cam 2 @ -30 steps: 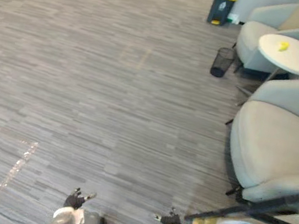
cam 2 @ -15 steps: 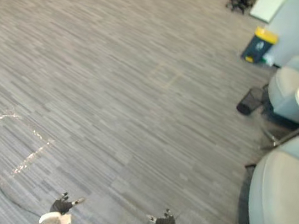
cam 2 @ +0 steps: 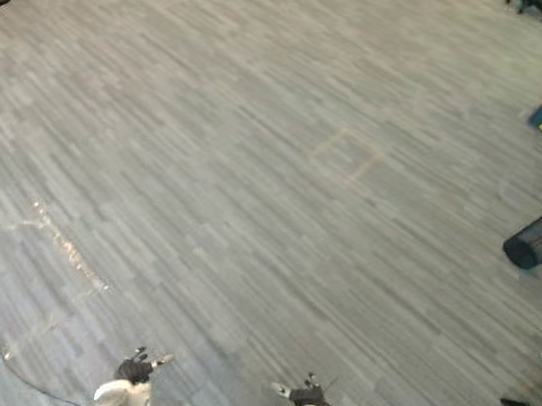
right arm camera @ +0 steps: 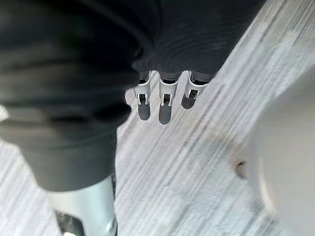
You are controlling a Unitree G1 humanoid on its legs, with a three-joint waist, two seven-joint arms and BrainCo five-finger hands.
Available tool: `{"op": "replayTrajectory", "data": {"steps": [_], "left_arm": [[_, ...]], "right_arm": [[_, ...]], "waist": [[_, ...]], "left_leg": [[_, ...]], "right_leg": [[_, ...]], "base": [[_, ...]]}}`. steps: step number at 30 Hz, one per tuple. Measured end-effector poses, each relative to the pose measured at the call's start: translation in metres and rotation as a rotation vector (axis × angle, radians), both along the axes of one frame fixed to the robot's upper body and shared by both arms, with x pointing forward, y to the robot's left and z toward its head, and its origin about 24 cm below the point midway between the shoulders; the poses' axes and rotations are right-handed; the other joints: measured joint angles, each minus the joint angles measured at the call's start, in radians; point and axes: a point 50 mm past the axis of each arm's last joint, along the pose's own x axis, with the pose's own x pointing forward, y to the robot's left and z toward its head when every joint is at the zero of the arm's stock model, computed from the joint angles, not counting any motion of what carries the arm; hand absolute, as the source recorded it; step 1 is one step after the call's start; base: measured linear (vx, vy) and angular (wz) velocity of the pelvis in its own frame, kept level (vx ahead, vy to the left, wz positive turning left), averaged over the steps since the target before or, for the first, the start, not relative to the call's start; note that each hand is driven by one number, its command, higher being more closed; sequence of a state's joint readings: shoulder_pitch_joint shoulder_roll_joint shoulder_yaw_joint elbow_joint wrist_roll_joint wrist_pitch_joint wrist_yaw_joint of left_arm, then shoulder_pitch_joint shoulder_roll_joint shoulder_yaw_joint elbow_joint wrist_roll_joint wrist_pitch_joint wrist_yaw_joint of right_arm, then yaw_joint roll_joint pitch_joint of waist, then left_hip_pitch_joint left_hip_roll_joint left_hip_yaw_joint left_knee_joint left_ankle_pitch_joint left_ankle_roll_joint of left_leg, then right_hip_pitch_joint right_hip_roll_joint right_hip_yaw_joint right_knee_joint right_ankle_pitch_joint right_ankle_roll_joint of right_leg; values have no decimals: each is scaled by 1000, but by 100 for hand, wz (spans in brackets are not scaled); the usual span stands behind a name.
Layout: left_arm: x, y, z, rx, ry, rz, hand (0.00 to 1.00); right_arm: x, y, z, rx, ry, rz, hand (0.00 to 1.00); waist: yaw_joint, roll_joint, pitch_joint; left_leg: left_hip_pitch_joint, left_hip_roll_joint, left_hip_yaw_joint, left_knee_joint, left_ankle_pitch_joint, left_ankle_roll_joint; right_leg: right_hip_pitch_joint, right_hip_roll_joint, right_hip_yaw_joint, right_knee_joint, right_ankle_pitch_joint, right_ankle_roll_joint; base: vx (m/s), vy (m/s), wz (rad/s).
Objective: Organize the slippers on the shoe rack
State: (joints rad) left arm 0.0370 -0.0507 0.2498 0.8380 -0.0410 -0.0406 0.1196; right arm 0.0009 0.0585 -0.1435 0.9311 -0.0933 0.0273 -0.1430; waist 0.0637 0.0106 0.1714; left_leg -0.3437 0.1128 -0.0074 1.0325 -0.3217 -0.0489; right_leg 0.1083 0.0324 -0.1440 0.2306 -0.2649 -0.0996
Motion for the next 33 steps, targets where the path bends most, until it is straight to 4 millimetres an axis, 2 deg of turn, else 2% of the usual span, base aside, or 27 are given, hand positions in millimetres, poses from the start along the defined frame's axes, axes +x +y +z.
{"op": "replayTrajectory", "data": {"steps": [1,2,3,4,5,6,7,8,10,11,12,14,16,18,20,21,22,23,24,25,26,27,28,29,30,31,33], "left_arm": [[3,2,3,8,-21,4,0],[4,2,4,9,-28,6,0],[6,2,5,7,-38,9,0],[5,2,5,10,-42,13,0],[2,3,4,13,-36,15,0],[-2,15,4,44,-26,22,0],[-3,18,4,47,-22,34,0],[-3,19,3,48,-19,42,0],[-4,22,0,52,8,40,0],[-4,21,0,49,16,40,0],[-5,17,-3,37,31,38,0],[-2,10,-3,21,28,27,0],[3,6,-2,14,21,16,0],[3,4,-4,15,42,-10,0],[-1,1,-7,9,63,-25,0],[-1,0,-7,9,62,-34,0],[0,-2,-7,9,62,-49,0],[1,-2,-6,9,59,-55,0],[6,-3,-4,17,47,-70,0],[7,-4,-4,20,48,-78,0],[7,-3,-4,21,50,-76,0],[1,-3,-7,11,67,-48,0],[-7,-3,-9,6,81,-30,0],[-8,-3,-10,6,80,-29,0],[-10,-1,-9,12,77,-24,0],[-10,-2,-8,7,69,-20,0],[-7,4,-4,28,36,-12,0]], "right_arm": [[2,1,1,3,-7,-10,0],[4,1,2,-1,-13,-10,0],[4,-1,2,-11,-16,-17,0],[1,-1,1,-12,-6,-21,0],[0,0,0,-11,0,-20,0],[-2,6,-2,0,19,6,0],[-4,7,-2,2,22,2,0],[-3,7,-2,2,18,2,0],[-1,6,-1,3,11,2,0],[-1,6,-1,3,11,-2,0],[-5,4,-2,4,18,-7,0],[-9,3,-3,5,23,-13,0],[-1,3,1,1,-12,-10,0],[4,1,3,-1,-32,-22,0],[7,-5,5,-22,-42,-25,0],[7,-6,5,-24,-42,-30,0],[7,-8,5,-27,-44,-36,0],[7,-8,5,-27,-43,-39,0],[7,-8,5,-22,-35,-43,0],[7,-6,5,-15,-35,-44,0],[7,-7,5,-16,-37,-43,0],[8,-6,6,-18,-38,-29,0],[5,-4,4,-15,-27,-20,0],[5,-2,3,-12,-23,-12,0],[5,6,2,-2,-8,28,0],[7,10,2,4,-8,46,0],[4,12,-1,7,12,52,0]], "waist": [[9,-11,6],[11,-10,7],[14,-1,6],[31,1,1],[40,-3,-1],[43,-44,-26],[45,-69,-39],[49,-75,-41],[45,-87,-26],[45,-85,-17],[40,-78,-9],[32,-54,-7],[17,-53,-4],[7,-64,1],[-11,-67,1],[-14,-67,1],[-29,-55,-9],[-33,-52,-18],[-30,-33,-31],[-32,-15,-31],[-36,-10,-27],[-40,14,-22],[-27,31,-25],[-26,34,-23],[-18,25,-17],[1,17,-8],[27,11,-6]], "left_leg": [[-60,-7,27,-107,-6,-3],[-85,-10,31,-149,-4,-4],[-137,-15,20,-287,19,-9],[-141,-14,19,-423,93,-17],[-139,-12,31,-405,122,-16],[-145,-44,81,-342,53,9],[-142,-55,111,-312,12,32],[-133,-61,119,-301,-1,44],[-27,-85,150,-308,-36,91],[16,-93,152,-323,-40,96],[123,-108,152,-374,-43,100],[250,-106,154,-478,-51,111],[354,-105,156,-591,-97,101],[422,-107,164,-627,-120,78],[535,-114,178,-726,-121,74],[565,-119,173,-751,-120,69],[600,-116,130,-777,-118,55],[604,-111,115,-774,-116,51],[601,-80,70,-742,-98,20],[561,-73,40,-639,-65,-12],[544,-73,31,-579,-41,-15],[461,-70,16,-326,103,-12],[372,-54,5,-101,172,-25],[339,-49,9,-38,169,-21],[246,-51,31,106,144,19],[161,-45,51,152,115,46],[55,-27,79,106,68,43]], "right_leg": [[42,-23,26,-32,-27,32],[56,-34,38,-43,-42,47],[88,-56,59,-53,-69,74],[110,-72,84,-62,-109,93],[120,-81,97,-60,-130,95],[132,-136,132,-41,-155,92],[106,-164,162,21,-131,127],[87,-174,175,79,-117,146],[-51,-186,240,479,-14,206],[-77,-187,241,576,-13,206],[-140,-180,227,742,-16,199],[-257,-154,152,830,-28,185],[-405,-141,25,767,-40,165],[-484,-123,-71,608,-32,158],[-495,-63,-131,264,65,131],[-497,-47,-129,198,109,106],[-489,-28,-118,188,213,22],[-494,-25,-120,193,231,-15],[-491,-18,-145,229,188,-48],[-472,-14,-161,250,150,-54],[-454,-11,-165,252,137,-54],[-372,13,-153,215,109,-54],[-292,41,-111,156,107,-56],[-261,51,-94,138,105,-58],[-167,65,-28,71,74,-57],[-112,66,27,43,52,-52],[-37,53,106,16,23,-28]], "base": [[441,133,-50],[470,208,-55],[494,272,-65],[489,304,-69],[522,343,-59],[587,328,-45],[620,328,-41],[693,367,-35],[671,387,-19],[570,282,-16],[423,180,-15],[505,196,-13],[492,121,-7],[462,67,-8],[556,45,2],[728,13,37],[525,0,47],[697,-55,54],[696,-99,36],[830,-125,26],[663,-124,7],[645,-41,-35],[638,-4,-51],[646,78,-77],[622,85,-90],[590,107,-103],[524,194,-122]]}}
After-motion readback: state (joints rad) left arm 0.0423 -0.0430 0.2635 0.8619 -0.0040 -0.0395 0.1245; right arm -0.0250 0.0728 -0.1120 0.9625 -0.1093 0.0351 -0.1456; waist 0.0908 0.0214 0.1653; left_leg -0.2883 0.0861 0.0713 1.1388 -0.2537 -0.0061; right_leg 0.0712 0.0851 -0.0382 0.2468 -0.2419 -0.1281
